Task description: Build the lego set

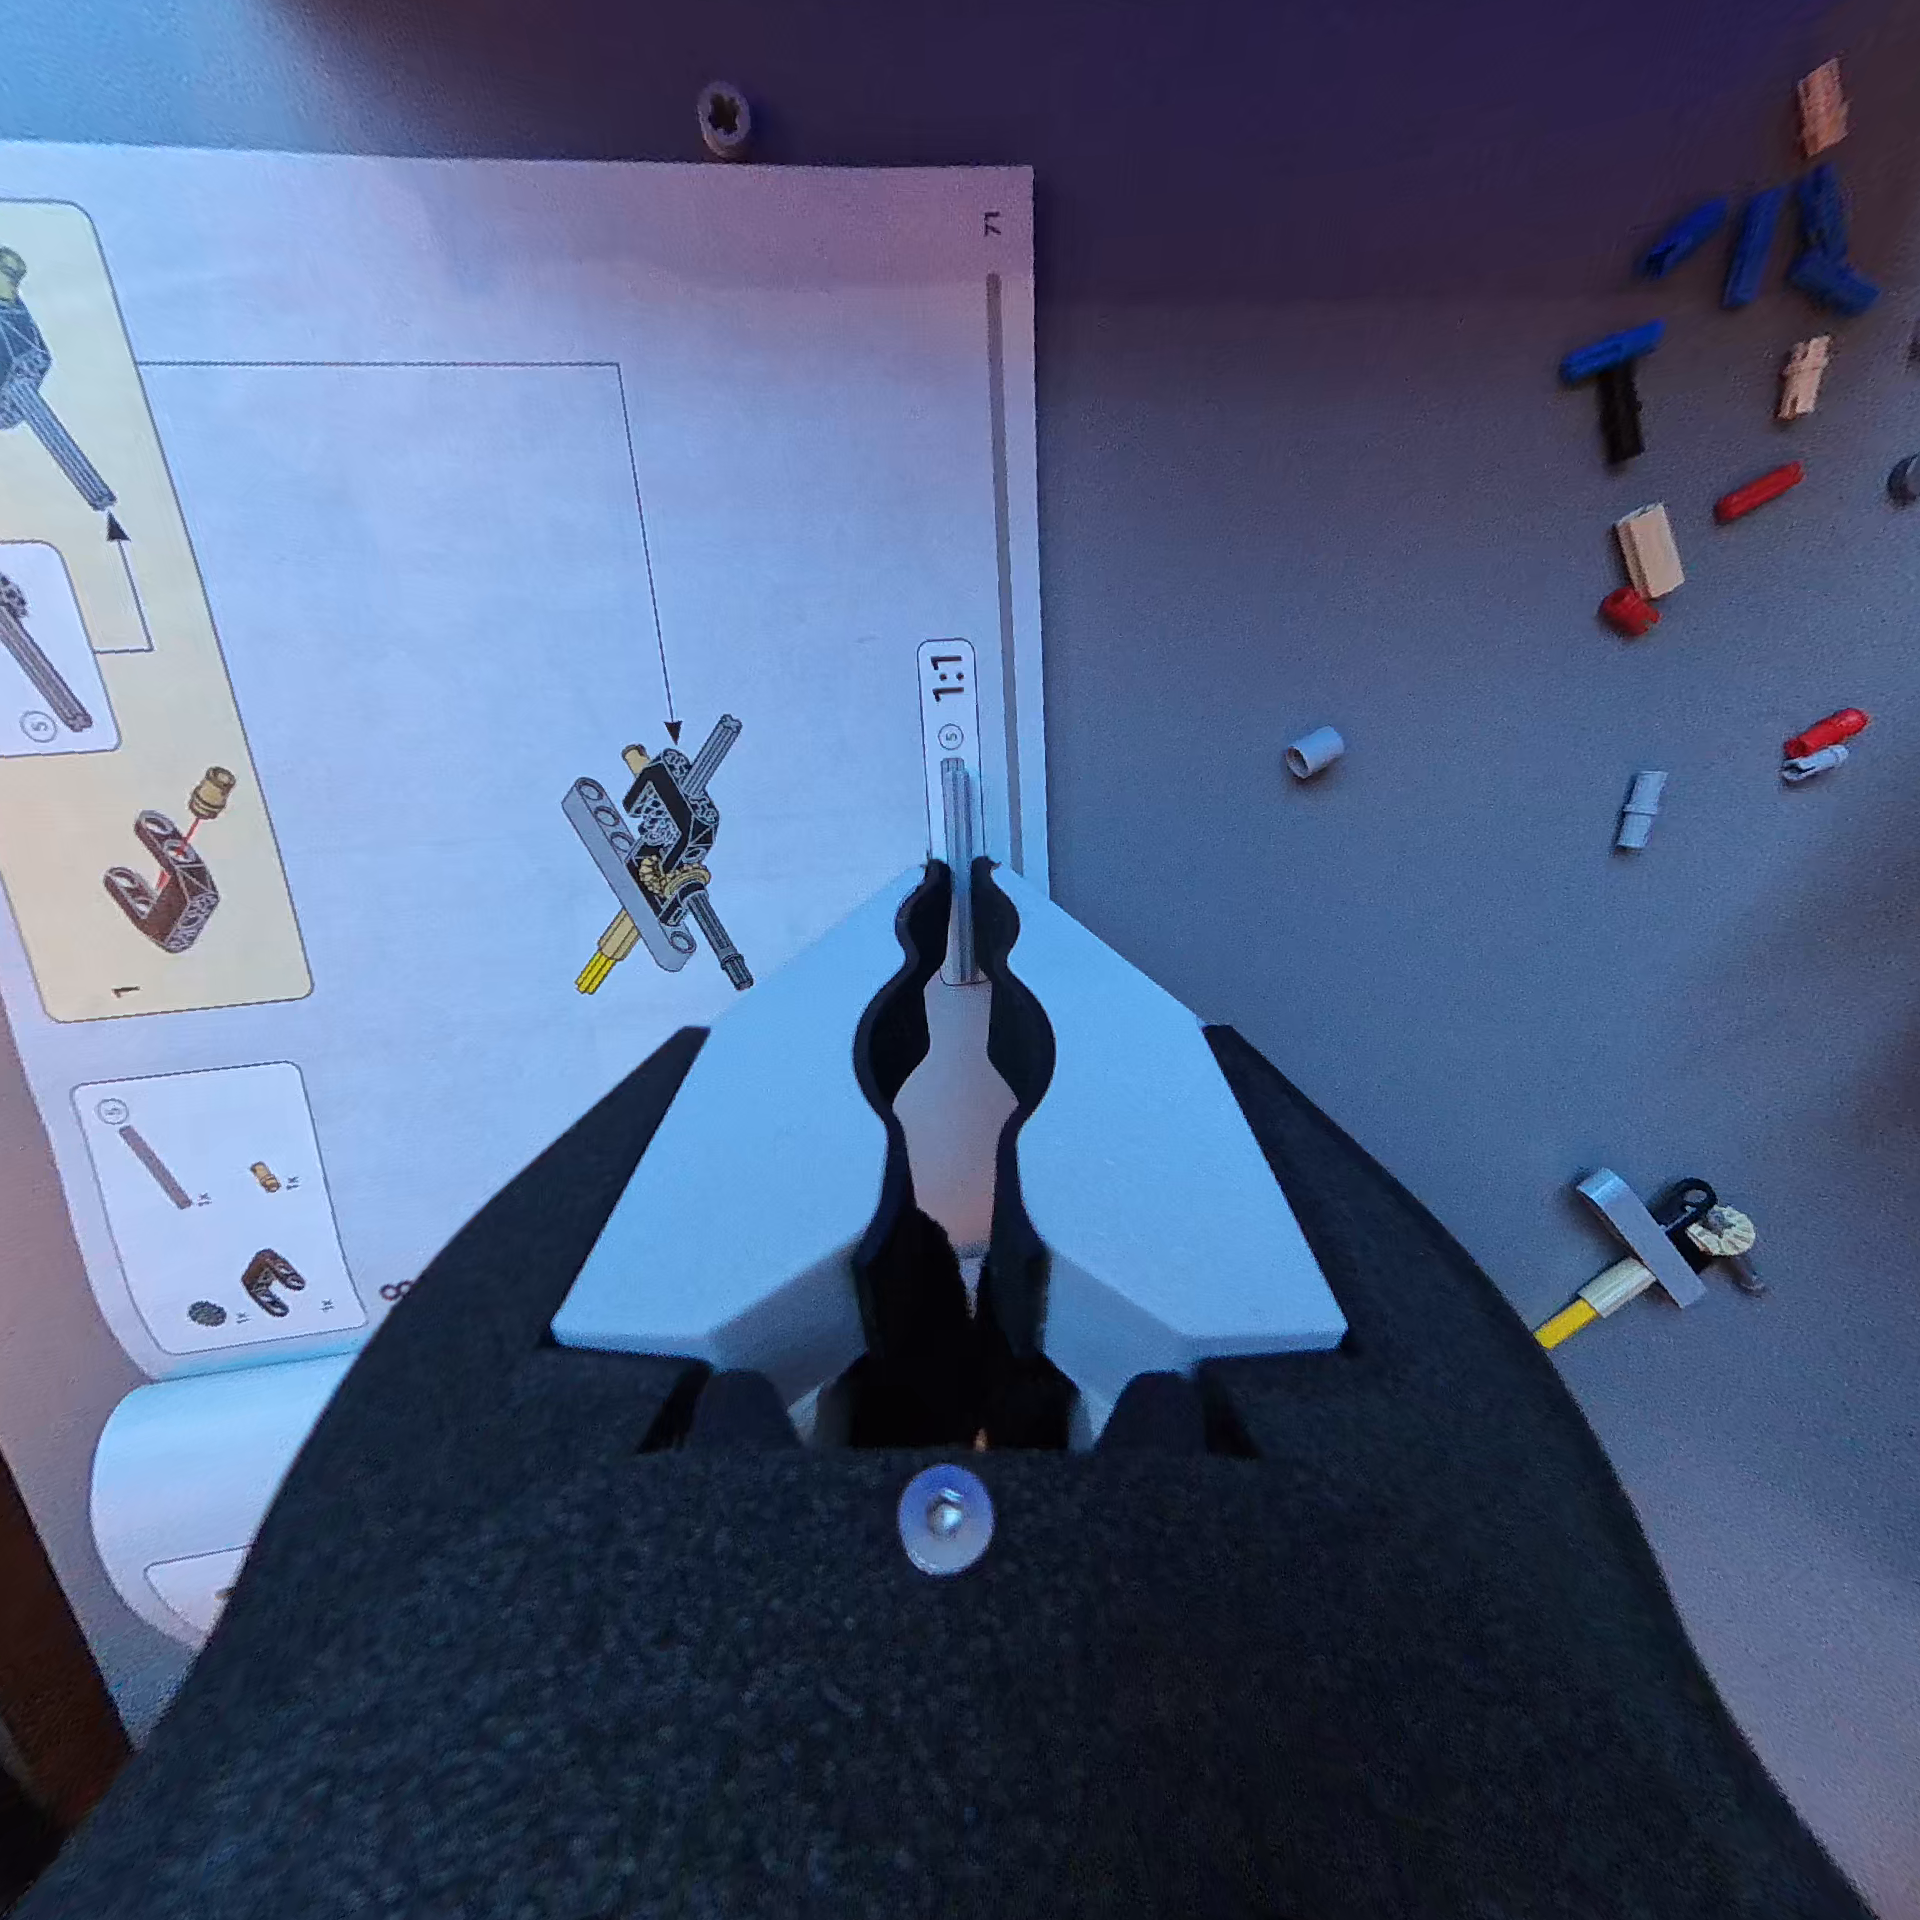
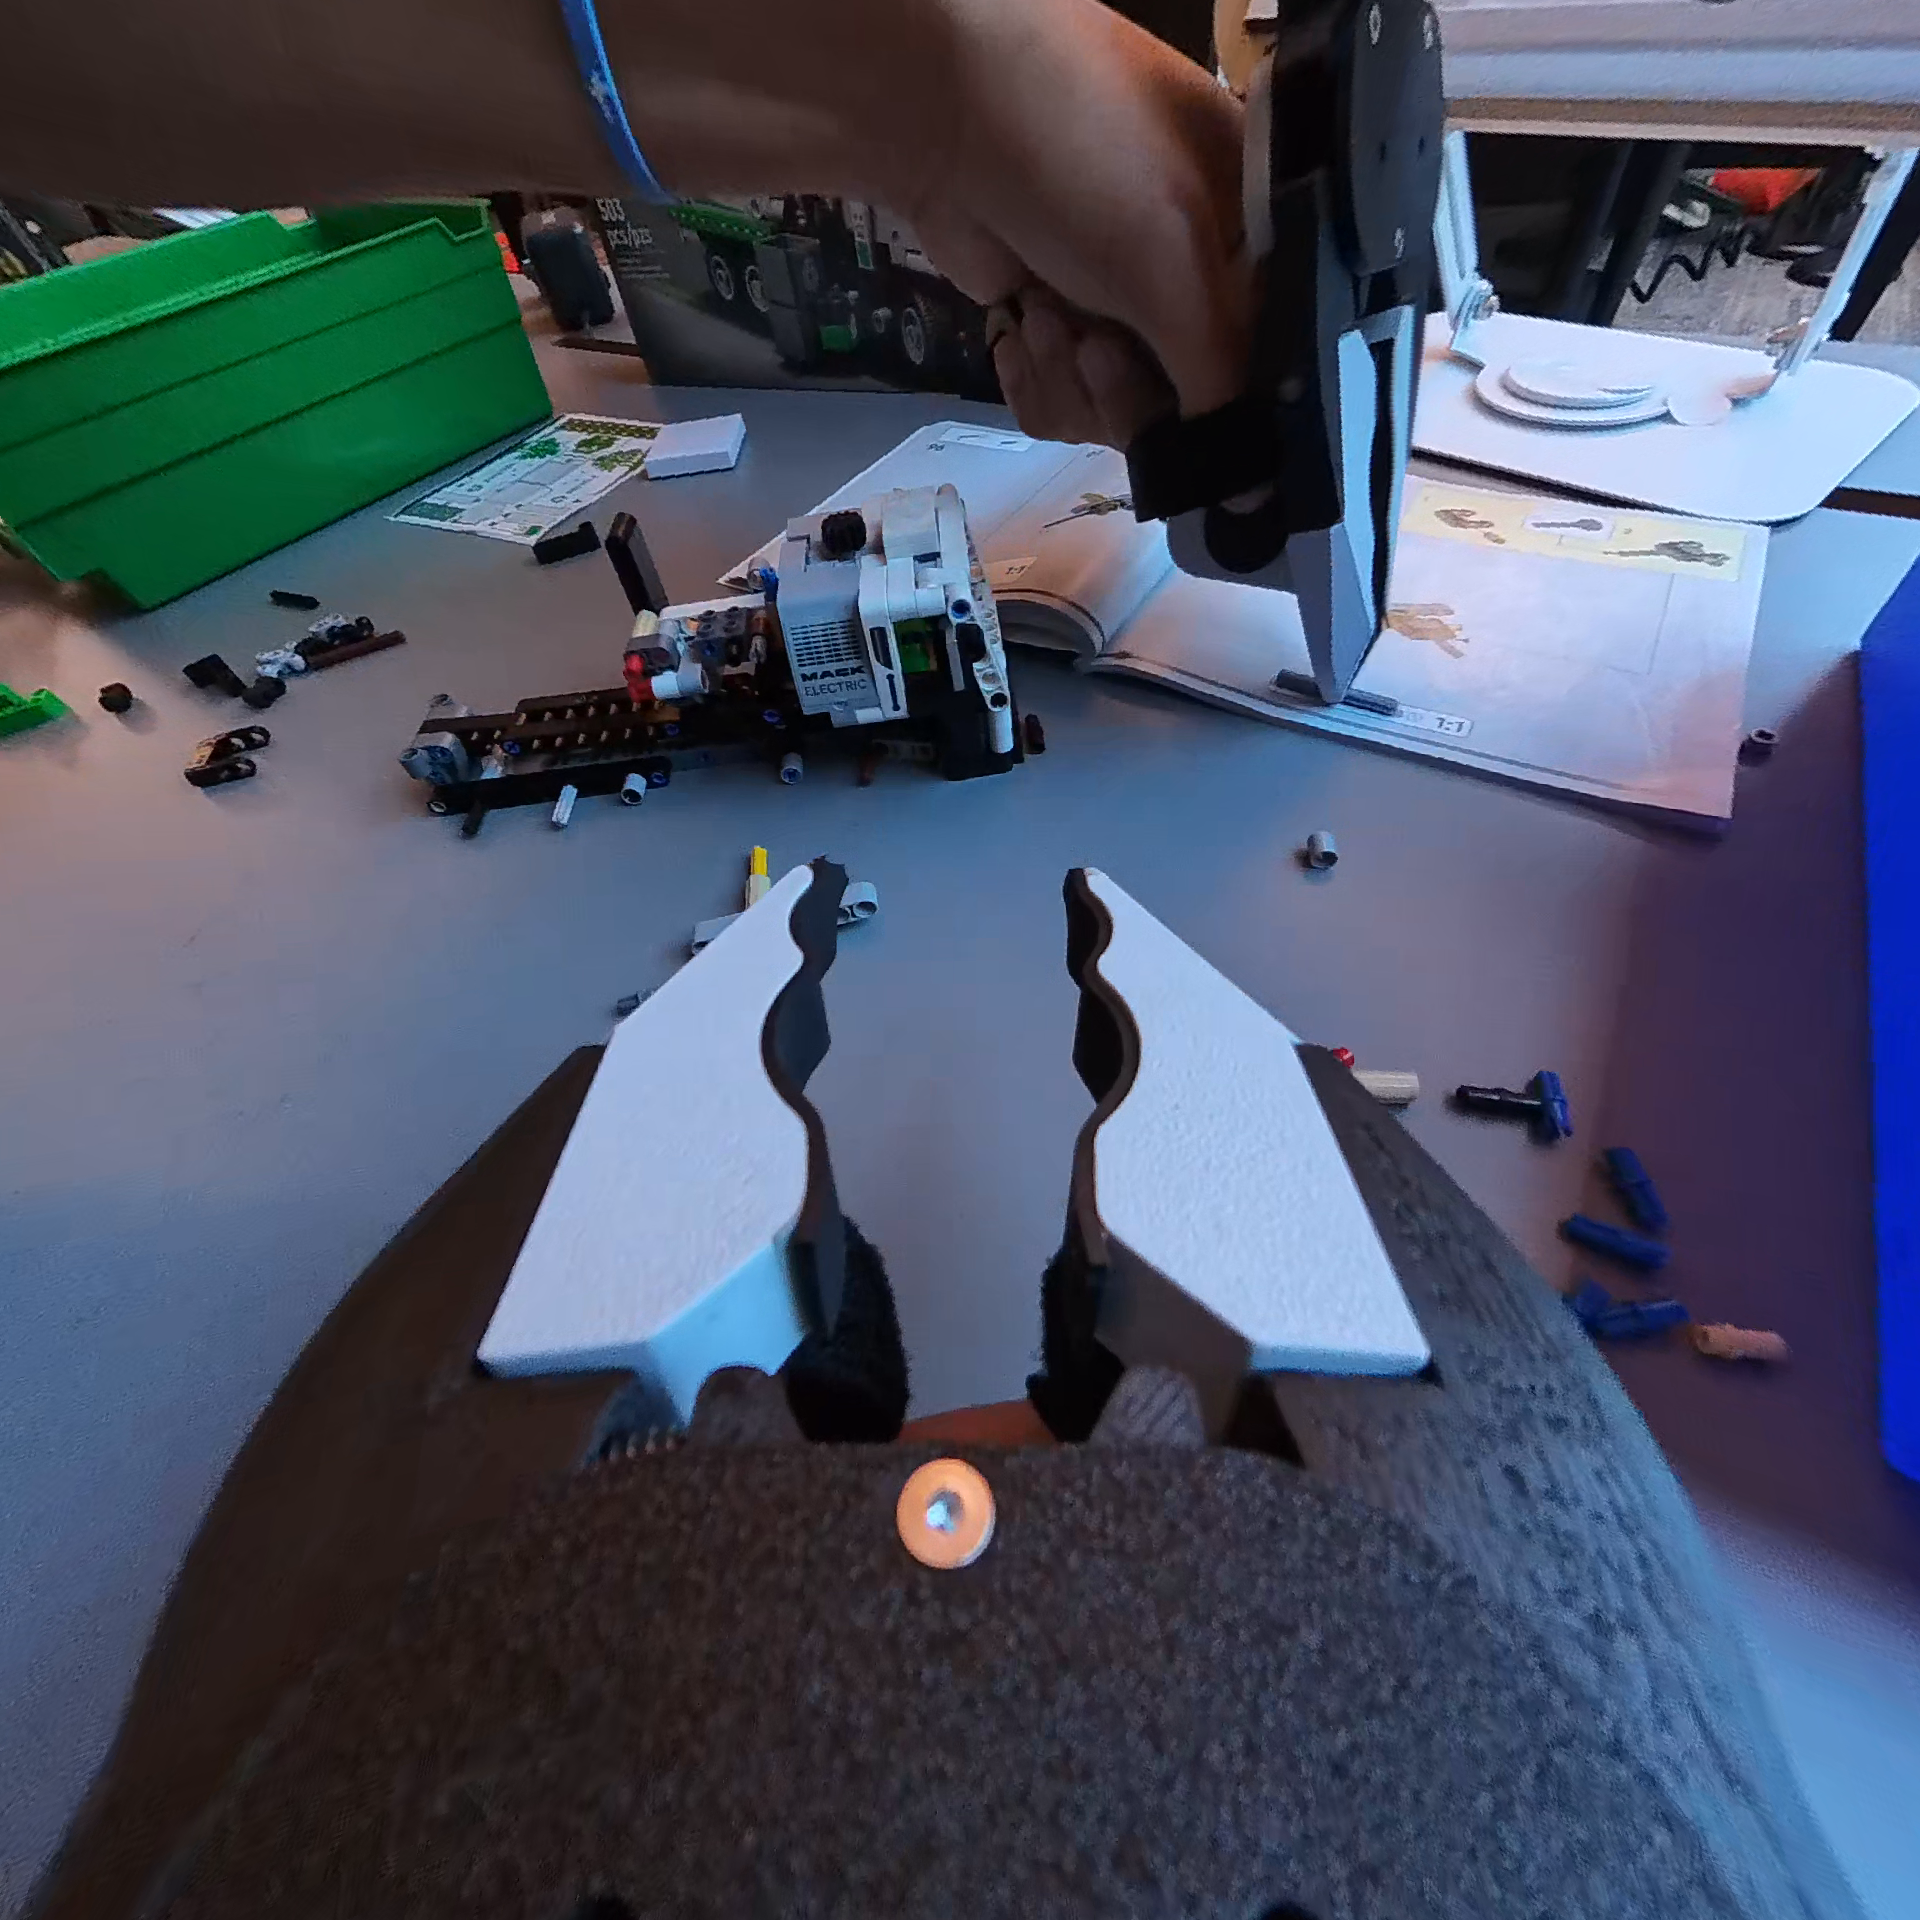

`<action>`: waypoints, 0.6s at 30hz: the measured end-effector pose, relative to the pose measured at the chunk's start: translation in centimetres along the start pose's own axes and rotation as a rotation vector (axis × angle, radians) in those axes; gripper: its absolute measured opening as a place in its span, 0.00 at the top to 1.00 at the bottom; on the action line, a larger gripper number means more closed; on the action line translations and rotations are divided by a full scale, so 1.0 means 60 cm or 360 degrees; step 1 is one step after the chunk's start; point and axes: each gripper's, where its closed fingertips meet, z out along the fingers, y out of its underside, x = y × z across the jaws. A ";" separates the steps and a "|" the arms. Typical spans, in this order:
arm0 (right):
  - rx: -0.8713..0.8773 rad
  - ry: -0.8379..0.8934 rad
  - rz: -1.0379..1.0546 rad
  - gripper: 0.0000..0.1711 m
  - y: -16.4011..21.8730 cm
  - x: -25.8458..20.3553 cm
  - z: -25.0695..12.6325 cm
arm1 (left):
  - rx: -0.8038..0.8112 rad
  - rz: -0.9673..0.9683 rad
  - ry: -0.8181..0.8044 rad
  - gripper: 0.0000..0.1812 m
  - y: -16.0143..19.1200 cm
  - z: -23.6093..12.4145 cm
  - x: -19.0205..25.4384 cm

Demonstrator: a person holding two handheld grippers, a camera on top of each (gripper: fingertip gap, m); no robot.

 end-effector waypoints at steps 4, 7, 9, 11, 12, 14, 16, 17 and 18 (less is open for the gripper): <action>-0.0006 -0.0046 -0.0026 0.74 -0.002 -0.003 0.002 | 0.0012 -0.0027 0.0001 0.99 0.001 0.001 0.000; -0.0017 -0.0061 -0.0044 0.74 -0.001 -0.005 0.002 | -0.0002 -0.0024 0.0003 0.99 0.000 0.001 0.000; -0.0021 -0.0067 -0.0041 0.74 0.001 -0.007 0.002 | -0.0010 -0.0037 -0.0001 0.99 -0.001 0.001 -0.001; -0.0020 -0.0069 -0.0033 0.74 0.003 -0.009 0.002 | -0.0013 -0.0064 -0.0006 0.99 -0.002 0.001 -0.001; -0.0020 -0.0071 -0.0026 0.74 0.004 -0.011 0.001 | -0.0011 -0.0076 -0.0009 0.99 -0.003 0.001 -0.001; -0.0024 -0.0082 -0.0011 0.74 0.008 -0.014 0.002 | -0.0001 -0.0092 -0.0014 0.99 -0.003 0.002 -0.001; -0.0030 -0.0094 -0.0008 0.74 0.011 -0.019 0.003 | 0.0012 -0.0106 -0.0010 0.99 -0.004 0.002 -0.001; -0.0036 -0.0099 -0.0011 0.74 0.013 -0.020 0.003 | 0.0014 -0.0109 -0.0008 0.99 -0.004 0.002 -0.001; -0.0043 -0.0101 -0.0017 0.74 0.015 -0.021 0.004 | 0.0015 -0.0103 -0.0009 0.99 -0.004 0.002 -0.001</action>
